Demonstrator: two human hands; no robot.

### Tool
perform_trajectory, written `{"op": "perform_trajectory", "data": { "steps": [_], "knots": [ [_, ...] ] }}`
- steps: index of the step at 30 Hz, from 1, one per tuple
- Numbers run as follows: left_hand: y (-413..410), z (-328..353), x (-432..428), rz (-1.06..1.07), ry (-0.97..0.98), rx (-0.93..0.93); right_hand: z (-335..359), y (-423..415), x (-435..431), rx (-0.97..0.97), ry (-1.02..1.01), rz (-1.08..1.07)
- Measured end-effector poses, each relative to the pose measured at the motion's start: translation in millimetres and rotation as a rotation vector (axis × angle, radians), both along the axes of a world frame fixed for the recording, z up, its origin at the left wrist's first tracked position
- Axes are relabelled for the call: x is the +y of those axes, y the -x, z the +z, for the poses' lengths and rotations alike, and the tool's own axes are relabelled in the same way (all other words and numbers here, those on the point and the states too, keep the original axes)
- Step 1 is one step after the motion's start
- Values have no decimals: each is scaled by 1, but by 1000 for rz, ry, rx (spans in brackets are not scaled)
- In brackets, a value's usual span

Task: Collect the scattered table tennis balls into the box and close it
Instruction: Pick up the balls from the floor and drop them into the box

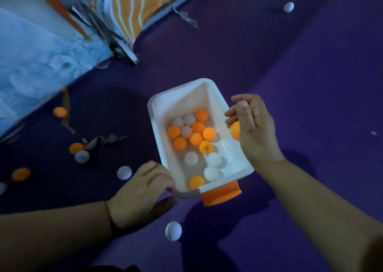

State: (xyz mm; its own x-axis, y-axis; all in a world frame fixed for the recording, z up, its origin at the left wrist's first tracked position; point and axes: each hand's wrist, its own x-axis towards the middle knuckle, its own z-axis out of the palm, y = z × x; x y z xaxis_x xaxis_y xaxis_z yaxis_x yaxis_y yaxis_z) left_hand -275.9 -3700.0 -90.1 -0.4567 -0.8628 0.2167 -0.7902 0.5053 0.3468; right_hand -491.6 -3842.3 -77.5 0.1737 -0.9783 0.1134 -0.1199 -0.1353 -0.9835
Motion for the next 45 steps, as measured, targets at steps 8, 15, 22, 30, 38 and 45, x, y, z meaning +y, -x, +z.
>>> {"op": "perform_trajectory", "data": {
  "steps": [8,15,22,30,38,45],
  "knots": [
    [-16,-49,39,-393,-231,-279,-6,-8,-4,55,-31,-66],
    [1,-71,52,-144,-677,-568,-7,-10,-2,123,-61,-134],
    [-14,-65,46,113,-450,-279,-12,-9,-6,124,-58,-146],
    [-22,24,-13,815,-226,308,-10,-6,-6,155,-83,-106],
    [-8,90,-67,670,-384,113,4,-4,2,284,-94,-34],
    [-87,116,-78,752,-429,-113,2,-7,11,539,90,50]
  ]
}}
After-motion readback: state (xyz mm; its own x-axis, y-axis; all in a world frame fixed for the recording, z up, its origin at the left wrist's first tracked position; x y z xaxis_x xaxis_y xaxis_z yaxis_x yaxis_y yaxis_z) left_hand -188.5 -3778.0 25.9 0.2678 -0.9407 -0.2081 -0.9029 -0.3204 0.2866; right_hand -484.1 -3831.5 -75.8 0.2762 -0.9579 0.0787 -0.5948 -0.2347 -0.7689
